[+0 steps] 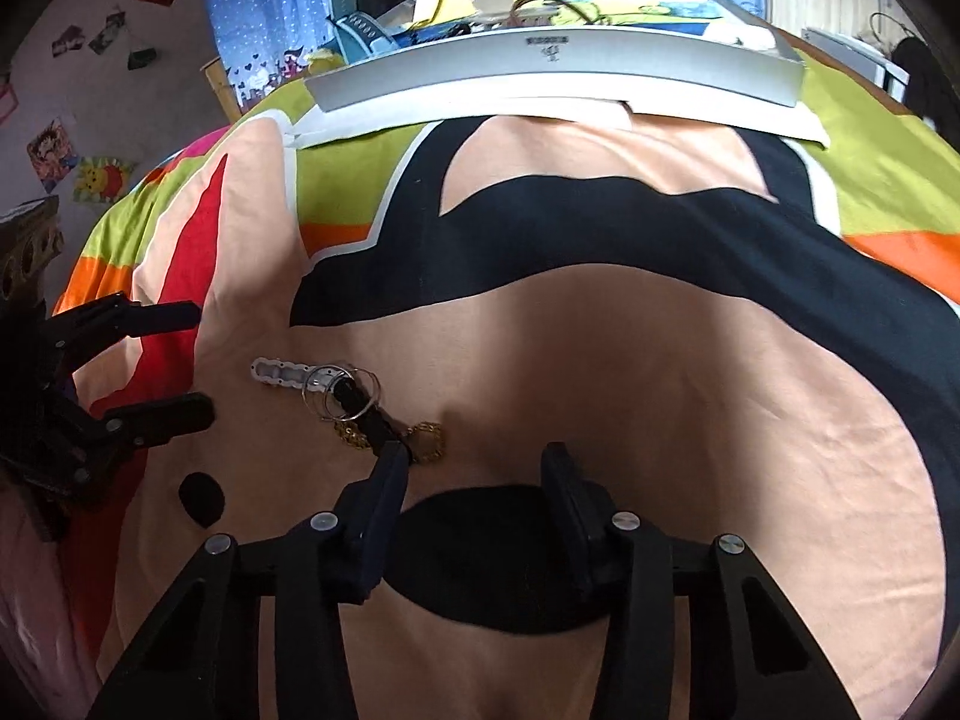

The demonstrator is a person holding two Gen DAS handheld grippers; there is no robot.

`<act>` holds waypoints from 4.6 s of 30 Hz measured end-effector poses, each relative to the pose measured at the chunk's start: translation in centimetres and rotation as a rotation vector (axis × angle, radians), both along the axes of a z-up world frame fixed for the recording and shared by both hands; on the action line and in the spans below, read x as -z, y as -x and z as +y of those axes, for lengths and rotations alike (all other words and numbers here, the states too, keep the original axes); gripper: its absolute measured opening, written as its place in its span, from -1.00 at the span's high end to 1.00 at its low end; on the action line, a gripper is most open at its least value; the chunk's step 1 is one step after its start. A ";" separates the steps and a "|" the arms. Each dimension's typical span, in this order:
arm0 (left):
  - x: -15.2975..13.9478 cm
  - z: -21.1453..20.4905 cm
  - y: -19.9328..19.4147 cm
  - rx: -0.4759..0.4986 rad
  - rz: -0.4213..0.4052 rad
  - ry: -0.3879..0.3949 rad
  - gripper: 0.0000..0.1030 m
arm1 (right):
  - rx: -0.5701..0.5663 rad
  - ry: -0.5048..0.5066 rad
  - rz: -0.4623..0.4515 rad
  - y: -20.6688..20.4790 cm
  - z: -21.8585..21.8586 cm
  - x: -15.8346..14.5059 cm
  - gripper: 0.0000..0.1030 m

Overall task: Organize jewelry
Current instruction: 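Lower the left tool onto the white chain keychain while the right tool reaches the gold chain, then close the left tool on the white chain keychain while the right tool grasps the gold chain, then carry the keychain and gold chain into the white tray and open both tools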

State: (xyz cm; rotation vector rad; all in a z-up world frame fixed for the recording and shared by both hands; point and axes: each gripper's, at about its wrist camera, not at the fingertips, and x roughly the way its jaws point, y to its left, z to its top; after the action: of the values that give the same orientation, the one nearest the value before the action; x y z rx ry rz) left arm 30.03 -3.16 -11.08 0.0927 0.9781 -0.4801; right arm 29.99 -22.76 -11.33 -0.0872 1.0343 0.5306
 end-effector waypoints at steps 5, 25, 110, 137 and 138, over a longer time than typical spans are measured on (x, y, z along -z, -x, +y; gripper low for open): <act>0.6 0.2 -1.0 -0.028 0.038 0.032 -0.16 | -0.010 0.029 0.008 -0.3 0.7 0.9 0.26; 1.4 -1.5 -1.7 0.022 0.070 0.068 0.54 | -0.047 0.126 -0.004 -0.8 2.7 2.6 0.44; -13.5 -5.6 -17.3 -0.241 -0.304 0.212 0.76 | 0.279 -0.277 -0.571 -10.3 -3.2 -13.0 0.90; -10.2 -8.5 -24.4 -0.299 -0.027 0.104 0.29 | 0.447 -0.278 -0.362 -17.6 -7.6 -7.7 0.72; -10.5 -8.3 -24.1 -0.308 -0.031 0.109 0.21 | 0.449 -0.269 -0.354 -17.4 -7.6 -7.9 0.57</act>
State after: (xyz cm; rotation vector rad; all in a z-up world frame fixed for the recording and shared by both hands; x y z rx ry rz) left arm 54.11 -11.47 -0.58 -0.1473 0.9146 -0.2470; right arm 47.42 -30.37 -3.38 0.2770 0.6018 0.2271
